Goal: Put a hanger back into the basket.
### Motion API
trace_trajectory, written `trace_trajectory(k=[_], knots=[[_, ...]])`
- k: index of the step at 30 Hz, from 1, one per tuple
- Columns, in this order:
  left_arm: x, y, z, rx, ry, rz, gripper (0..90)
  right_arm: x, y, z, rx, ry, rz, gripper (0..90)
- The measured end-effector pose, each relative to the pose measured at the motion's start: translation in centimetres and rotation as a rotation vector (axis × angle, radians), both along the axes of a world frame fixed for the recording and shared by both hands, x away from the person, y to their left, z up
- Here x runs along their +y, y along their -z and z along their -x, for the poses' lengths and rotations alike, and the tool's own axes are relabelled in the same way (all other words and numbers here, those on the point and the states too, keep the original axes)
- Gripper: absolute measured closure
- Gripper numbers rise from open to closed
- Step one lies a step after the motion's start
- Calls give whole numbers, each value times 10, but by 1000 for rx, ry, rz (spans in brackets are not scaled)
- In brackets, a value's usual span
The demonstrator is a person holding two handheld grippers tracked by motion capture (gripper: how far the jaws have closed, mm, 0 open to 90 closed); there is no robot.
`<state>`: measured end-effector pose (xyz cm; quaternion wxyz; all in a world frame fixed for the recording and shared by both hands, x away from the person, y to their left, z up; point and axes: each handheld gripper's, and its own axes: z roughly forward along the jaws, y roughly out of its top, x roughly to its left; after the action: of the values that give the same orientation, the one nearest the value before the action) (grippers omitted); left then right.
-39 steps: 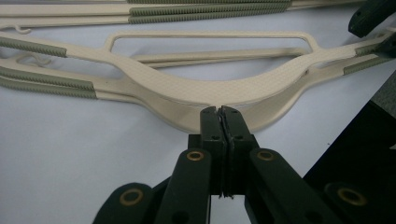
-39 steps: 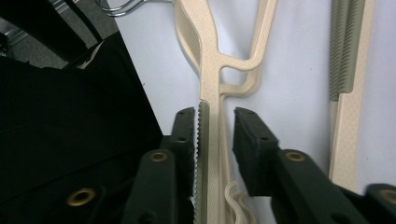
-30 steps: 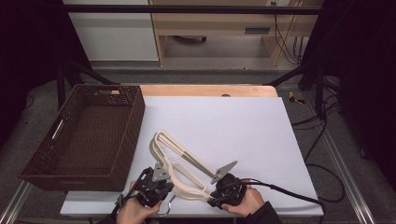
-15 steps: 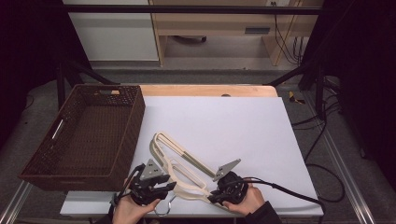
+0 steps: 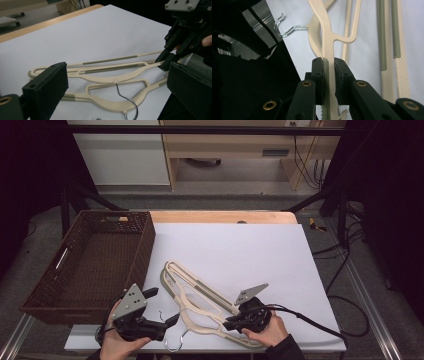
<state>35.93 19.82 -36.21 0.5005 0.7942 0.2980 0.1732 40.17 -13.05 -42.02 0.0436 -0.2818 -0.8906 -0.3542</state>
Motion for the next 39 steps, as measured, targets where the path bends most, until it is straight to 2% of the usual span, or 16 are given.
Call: trace_trajectory(k=[1, 4, 11, 16, 21, 23, 29, 39], knots=[[2, 0, 1, -6, -1, 5, 17, -1, -2, 0, 3, 14, -19, 795], [5, 5, 4, -4, -13, 10, 6, -4, -4, -2, -13, 16, -22, 795], [7, 31, 6, 73, -27, 10, 21, -5, -5, -2, -9, 19, -32, 795], [7, 44, 10, 100, -38, -4, 37, -6, -6, -1, -7, 25, -39, 795], [0, 58, 7, 131, -24, -24, 64, -5, -5, -1, -9, 28, -31, 795], [-6, 63, 4, 125, -19, -26, 98, -5, -5, -1, -10, 27, -33, 795], [-17, 68, -4, 84, -14, 17, 226, -5, -5, -1, -13, 28, -34, 795], [-25, 76, -19, 99, -17, 115, 577, -4, -5, -1, -21, 30, -41, 795]])
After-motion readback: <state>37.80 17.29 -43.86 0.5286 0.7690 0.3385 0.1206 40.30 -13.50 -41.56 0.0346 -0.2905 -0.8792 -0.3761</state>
